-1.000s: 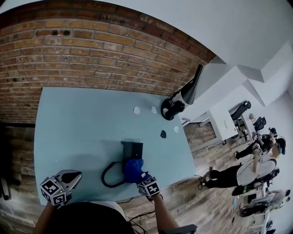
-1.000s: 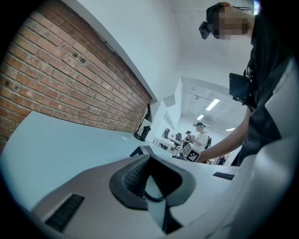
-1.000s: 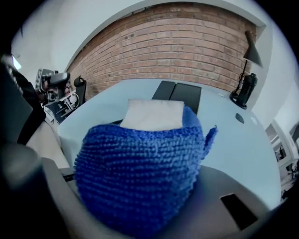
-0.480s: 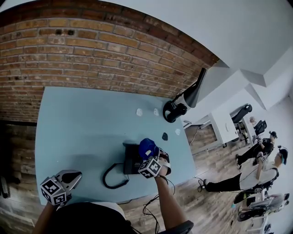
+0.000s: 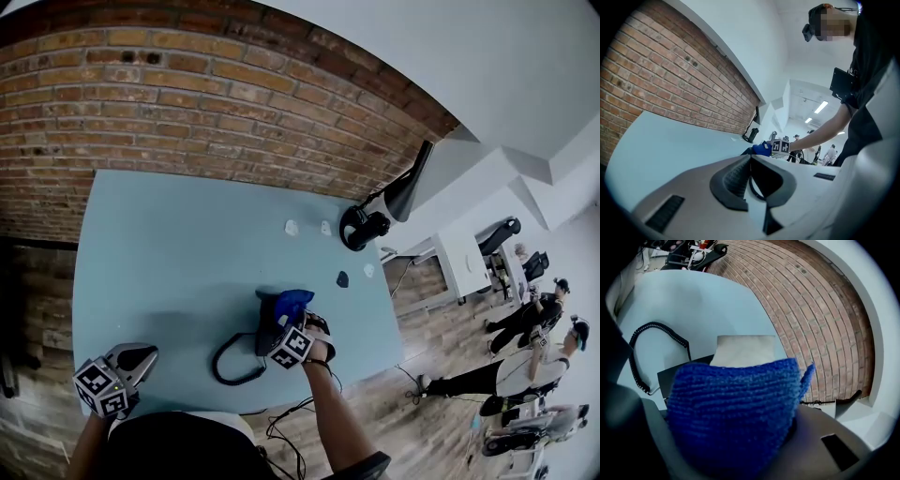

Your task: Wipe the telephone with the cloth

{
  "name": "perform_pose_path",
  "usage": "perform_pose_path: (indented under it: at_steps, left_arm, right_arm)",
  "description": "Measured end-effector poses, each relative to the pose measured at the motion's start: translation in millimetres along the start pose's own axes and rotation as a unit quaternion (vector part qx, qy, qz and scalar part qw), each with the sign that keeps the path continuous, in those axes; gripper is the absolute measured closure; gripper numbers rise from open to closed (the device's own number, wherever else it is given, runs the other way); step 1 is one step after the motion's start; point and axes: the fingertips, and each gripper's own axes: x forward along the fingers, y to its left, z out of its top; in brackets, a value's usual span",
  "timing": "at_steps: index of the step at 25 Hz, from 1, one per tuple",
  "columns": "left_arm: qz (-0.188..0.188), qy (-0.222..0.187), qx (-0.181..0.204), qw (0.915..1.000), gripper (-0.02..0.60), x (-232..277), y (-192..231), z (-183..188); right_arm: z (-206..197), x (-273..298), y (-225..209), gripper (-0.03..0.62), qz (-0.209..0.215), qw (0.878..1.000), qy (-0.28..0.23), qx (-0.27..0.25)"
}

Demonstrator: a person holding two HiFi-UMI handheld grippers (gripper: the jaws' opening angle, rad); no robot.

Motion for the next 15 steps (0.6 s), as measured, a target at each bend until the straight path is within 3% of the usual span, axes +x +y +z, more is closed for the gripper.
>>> perform_pose_path:
  at_steps: [6,15]
  left_arm:
    - [-0.004,0.003,0.012,0.9999,0.555,0.6,3.5,10.6]
    - [-0.013,0.007,0.007,0.9999,0.555,6.0,-0.2,-1.4]
  right_arm:
    - [-0.6,-3.1,8.9,0.525,-0.005,1.0,-0.004,0.03]
    - [1.7,-9.3,17.3,0.525,-0.007,0.999,-0.013,0.047]
